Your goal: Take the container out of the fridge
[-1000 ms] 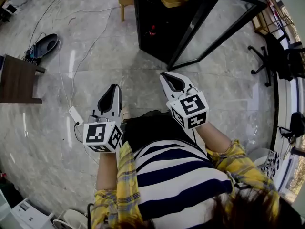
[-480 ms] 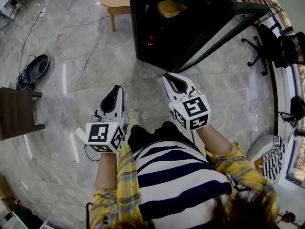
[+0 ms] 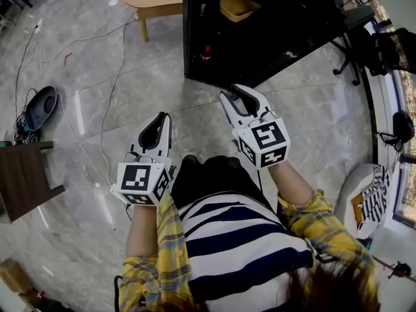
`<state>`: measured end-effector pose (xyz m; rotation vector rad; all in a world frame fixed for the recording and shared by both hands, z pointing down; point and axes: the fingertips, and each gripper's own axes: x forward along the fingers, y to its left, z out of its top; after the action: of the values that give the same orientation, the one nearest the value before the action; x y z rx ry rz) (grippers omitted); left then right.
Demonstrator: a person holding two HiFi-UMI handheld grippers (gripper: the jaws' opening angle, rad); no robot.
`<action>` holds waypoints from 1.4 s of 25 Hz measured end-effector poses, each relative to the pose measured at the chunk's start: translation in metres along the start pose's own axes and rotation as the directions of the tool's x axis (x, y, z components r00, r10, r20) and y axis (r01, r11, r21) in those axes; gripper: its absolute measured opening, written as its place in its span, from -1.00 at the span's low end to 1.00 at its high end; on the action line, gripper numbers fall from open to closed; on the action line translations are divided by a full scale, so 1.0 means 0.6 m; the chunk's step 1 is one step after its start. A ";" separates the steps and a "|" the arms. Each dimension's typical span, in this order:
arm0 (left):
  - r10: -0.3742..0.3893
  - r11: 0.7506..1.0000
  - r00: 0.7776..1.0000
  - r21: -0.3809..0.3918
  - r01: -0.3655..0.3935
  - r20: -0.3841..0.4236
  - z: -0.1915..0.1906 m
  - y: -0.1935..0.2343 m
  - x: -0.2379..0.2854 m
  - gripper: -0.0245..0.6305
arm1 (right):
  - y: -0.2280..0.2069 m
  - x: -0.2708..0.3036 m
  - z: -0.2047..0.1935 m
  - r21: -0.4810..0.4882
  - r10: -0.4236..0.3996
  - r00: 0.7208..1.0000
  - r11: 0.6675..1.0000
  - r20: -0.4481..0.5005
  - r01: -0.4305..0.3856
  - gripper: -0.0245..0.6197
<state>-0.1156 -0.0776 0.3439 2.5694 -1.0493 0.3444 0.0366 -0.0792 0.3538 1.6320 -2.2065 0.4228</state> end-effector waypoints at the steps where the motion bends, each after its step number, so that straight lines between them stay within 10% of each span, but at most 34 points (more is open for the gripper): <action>1: -0.012 1.000 1.000 -0.005 0.012 -0.003 -0.001 0.007 0.002 -0.81 | 0.002 0.007 0.001 0.003 -0.008 1.000 1.000 -0.009 0.008 -0.58; 35: 0.102 0.991 0.994 -0.086 -0.105 -0.038 -0.055 0.096 0.196 -0.81 | -0.263 0.280 0.019 -0.321 -0.153 0.985 0.939 -0.075 0.121 -0.54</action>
<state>-0.0776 -0.1763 0.4275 2.4290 -1.1619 0.3585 0.1419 -0.2726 0.4242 1.5418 -1.9534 0.1017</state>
